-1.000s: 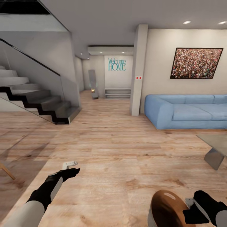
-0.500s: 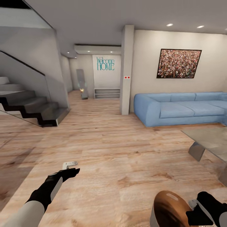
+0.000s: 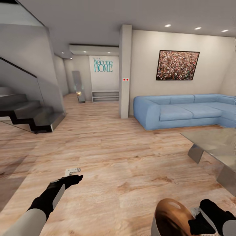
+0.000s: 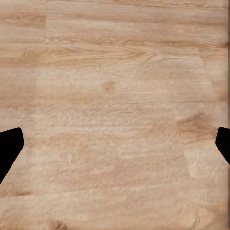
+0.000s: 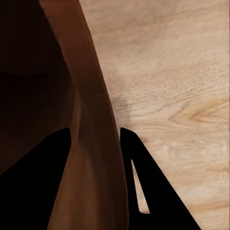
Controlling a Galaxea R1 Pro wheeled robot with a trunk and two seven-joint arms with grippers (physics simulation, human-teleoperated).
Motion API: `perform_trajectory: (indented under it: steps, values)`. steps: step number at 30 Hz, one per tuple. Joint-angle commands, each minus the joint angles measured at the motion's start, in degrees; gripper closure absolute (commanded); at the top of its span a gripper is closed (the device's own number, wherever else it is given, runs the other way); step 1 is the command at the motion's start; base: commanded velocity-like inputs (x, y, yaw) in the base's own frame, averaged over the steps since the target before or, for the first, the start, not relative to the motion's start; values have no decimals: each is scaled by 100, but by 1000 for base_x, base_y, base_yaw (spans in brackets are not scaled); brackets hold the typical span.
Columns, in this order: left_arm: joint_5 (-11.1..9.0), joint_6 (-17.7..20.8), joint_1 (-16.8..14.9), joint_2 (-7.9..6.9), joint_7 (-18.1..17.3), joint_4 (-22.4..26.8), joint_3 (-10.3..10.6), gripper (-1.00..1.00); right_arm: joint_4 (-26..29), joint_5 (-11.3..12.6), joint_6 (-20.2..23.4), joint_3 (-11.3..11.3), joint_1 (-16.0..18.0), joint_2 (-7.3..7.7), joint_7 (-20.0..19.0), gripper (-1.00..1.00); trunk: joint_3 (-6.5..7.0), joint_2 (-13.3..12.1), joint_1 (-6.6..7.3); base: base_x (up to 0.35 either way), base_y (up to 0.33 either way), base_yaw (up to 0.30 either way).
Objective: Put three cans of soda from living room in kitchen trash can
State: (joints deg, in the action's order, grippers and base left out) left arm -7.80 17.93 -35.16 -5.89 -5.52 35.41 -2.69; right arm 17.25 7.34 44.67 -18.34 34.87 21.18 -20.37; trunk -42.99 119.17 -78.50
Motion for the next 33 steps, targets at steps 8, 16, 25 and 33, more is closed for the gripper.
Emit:
perform_trajectory:
  steps: [8,16,25,33]
  values:
    - [6,0,2,0,5,1,104,-100,14,-17,13,17,2,-89,9,100,-24,0,0,0,-251,-31]
    - [15,0,1,0,92,1,273,-100,7,-14,7,31,2,-94,7,100,-48,0,0,0,-304,-3]
    - [8,-4,0,0,95,1,286,-100,1,-6,2,94,2,-82,6,100,-72,0,0,0,-229,-74]
    - [5,-8,4,0,95,1,287,-100,-2,-12,-2,368,2,-75,7,100,-75,0,0,0,-23,-232]
